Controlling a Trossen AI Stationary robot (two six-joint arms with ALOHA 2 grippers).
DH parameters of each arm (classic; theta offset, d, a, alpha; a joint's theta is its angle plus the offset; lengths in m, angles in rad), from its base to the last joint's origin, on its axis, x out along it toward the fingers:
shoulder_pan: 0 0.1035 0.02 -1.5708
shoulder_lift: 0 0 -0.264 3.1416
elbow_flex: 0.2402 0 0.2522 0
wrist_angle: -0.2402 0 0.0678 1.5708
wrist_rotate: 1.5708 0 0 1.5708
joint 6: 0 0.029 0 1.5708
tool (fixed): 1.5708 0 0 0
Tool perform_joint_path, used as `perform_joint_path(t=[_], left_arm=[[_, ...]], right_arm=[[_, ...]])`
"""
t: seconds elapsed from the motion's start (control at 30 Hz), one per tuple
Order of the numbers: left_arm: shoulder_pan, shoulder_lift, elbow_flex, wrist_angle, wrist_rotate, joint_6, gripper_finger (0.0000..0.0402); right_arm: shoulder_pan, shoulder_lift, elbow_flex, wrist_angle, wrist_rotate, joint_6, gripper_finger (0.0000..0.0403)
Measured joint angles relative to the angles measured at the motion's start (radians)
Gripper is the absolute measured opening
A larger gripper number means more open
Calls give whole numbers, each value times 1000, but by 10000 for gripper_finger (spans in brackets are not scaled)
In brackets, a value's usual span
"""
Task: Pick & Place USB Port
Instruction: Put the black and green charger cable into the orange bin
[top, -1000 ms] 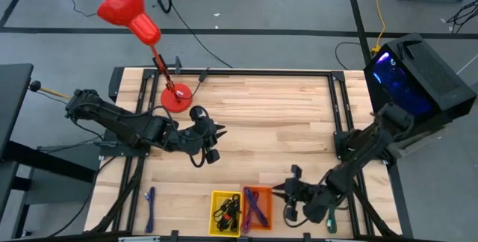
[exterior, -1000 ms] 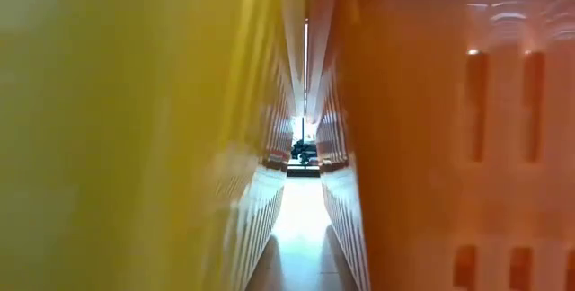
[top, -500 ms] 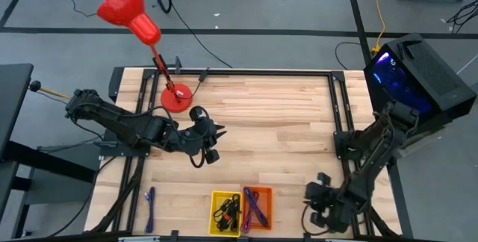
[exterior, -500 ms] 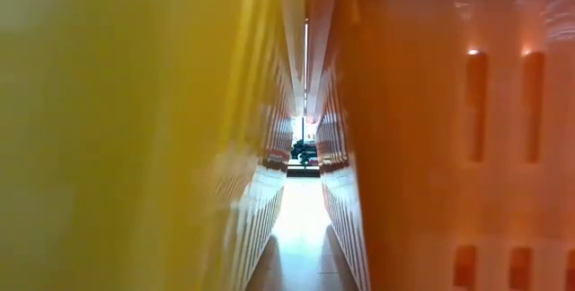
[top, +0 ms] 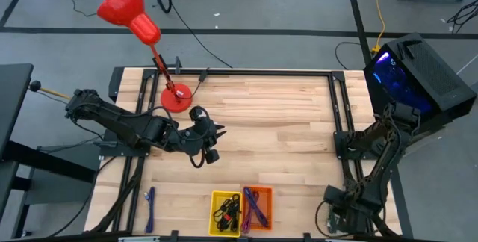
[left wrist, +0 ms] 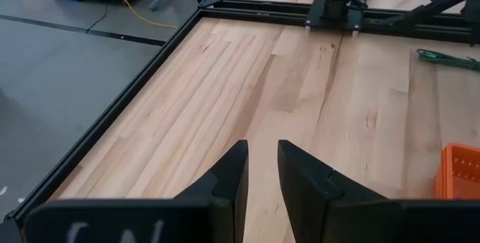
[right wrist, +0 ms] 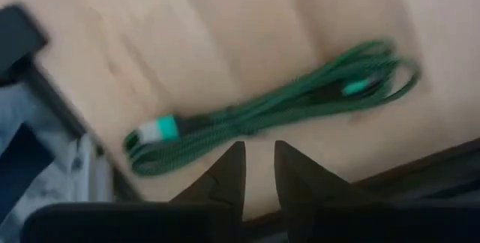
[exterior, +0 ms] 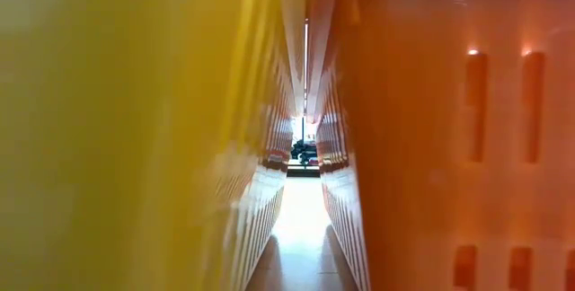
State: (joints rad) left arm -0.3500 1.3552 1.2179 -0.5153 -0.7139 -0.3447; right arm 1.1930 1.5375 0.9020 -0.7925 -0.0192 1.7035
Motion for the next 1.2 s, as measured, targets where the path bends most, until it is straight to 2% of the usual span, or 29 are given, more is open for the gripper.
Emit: perform_joint_path(t=[0.23, 0.4, 0.5, 0.9, 1.07, 1.2], left_arm=[[0, 0, 0, 0, 0, 15, 78], [0, 0, 0, 1, 0, 15, 78], [0, 0, 0, 1, 0, 14, 78], [-2, 0, 0, 1, 42, -65, 78], [-2, 0, 0, 1, 45, -84, 78], [-2, 0, 0, 1, 46, -90, 78]], right_arm=[[13, 0, 0, 11, -148, 4, 75], [12, -2, 0, 36, -168, 45, 79], [13, -2, 0, 48, -134, 69, 101], [13, -3, 0, 35, -36, 91, 232], [12, -3, -39, 55, -10, 129, 257], [11, 2, -102, 250, 70, 172, 261]])
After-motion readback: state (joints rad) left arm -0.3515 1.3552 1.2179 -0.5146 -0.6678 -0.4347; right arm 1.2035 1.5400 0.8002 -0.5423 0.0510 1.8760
